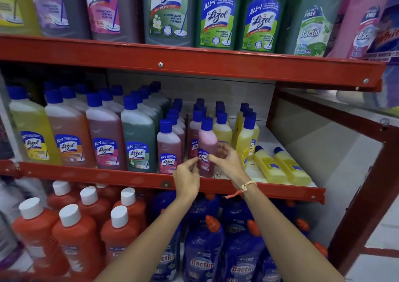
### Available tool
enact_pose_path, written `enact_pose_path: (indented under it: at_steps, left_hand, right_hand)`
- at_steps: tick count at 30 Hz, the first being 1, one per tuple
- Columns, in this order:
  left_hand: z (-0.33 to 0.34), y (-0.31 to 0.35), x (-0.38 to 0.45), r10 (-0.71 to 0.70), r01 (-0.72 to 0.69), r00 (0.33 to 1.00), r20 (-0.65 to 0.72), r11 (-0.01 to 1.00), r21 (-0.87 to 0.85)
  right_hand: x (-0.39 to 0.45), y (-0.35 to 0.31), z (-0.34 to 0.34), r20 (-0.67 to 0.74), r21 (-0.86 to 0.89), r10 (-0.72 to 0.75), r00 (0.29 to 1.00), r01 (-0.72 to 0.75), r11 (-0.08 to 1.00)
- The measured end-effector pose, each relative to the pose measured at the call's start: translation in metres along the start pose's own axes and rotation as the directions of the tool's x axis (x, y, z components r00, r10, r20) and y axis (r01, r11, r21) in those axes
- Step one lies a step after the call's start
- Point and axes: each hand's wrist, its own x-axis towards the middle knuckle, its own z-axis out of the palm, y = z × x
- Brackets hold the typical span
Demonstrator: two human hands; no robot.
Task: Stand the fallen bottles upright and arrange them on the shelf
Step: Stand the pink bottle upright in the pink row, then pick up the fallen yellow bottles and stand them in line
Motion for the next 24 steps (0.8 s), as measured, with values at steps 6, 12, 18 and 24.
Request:
enact_pose_path:
  at_steps: [6,12,18,24]
  left_hand:
    - [0.007,0.000,0.003,-0.037,0.036,0.999,0.008,0.998,0.057]
    - [0.009,0.001,0.000,-0.049,0.049,0.999,-0.005,0.993,0.108]
    - [0.014,0.000,-0.015,0.046,-0.040,0.996,-0.075,0.996,0.075]
    - [0.047,0.016,-0.026,0.077,-0.073,0.987,0.141,0.997,-0.036]
  right_hand:
    - [0.004,0.009,0.003,0.075,0.067,-0.005,0.997,0.000,0.998]
    - [0.003,0.009,0.014,0.039,0.089,-0.014,0.999,0.010,0.996]
    - [-0.011,0.009,0.001,-0.266,-0.122,-0.029,0.964,-0.004,0.993]
    - [-0.010,0.021,-0.027,-0.625,-0.333,-0.134,0.769,-0.107,0.937]
